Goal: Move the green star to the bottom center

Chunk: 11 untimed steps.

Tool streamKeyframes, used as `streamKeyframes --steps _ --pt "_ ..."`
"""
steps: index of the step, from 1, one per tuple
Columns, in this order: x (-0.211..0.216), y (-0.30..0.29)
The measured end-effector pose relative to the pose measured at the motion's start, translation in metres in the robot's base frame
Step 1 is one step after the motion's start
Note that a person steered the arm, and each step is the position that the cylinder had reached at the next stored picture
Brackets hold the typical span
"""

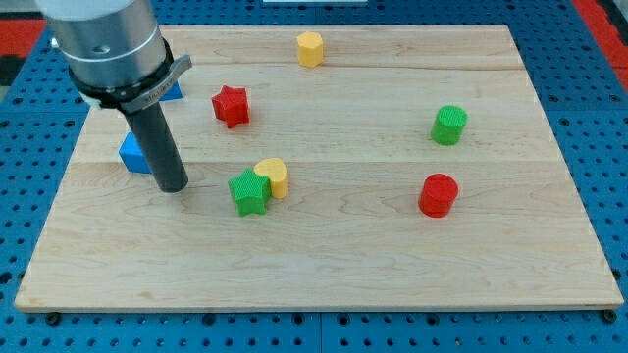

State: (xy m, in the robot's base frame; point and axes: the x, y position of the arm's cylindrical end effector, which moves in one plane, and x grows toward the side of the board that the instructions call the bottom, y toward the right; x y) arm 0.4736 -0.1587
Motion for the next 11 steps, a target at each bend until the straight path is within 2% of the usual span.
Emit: streamKeyframes --steps 1,2,4,5,7,8,9,10,11 --pt "-0.007 0.045" --pt "0.015 0.056" --pt "0.109 0.109" --pt "0.132 0.047" --pt "0.074 0.047" --pt "0.059 0.038" --pt "0.036 0.062" --pt "0.027 0.072" --pt "0.043 0.107"
